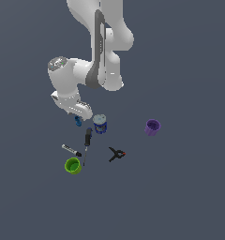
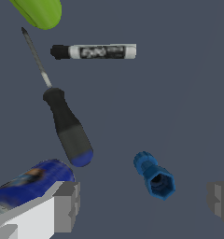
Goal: Pick up a designated object from a clutter of objects.
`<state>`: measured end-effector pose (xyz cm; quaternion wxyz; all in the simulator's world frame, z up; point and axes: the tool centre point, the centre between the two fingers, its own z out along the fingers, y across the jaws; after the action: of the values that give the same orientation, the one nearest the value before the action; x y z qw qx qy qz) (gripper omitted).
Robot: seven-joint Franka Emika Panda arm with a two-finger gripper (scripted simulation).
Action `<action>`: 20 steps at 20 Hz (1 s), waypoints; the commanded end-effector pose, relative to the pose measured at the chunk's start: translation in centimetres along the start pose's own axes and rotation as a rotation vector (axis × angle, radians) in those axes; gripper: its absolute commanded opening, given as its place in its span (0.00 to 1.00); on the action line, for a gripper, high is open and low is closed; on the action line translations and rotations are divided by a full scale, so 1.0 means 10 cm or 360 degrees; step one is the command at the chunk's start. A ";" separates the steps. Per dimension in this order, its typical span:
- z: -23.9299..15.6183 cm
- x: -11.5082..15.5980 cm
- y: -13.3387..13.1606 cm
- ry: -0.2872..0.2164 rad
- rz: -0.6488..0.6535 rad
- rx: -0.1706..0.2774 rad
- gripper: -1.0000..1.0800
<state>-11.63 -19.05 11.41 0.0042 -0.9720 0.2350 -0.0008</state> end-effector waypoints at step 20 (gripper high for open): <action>0.44 -0.17 0.27 0.0000 0.0107 -0.0015 0.96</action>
<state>-14.33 -20.61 7.58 -0.0001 -0.9636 0.2675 0.0001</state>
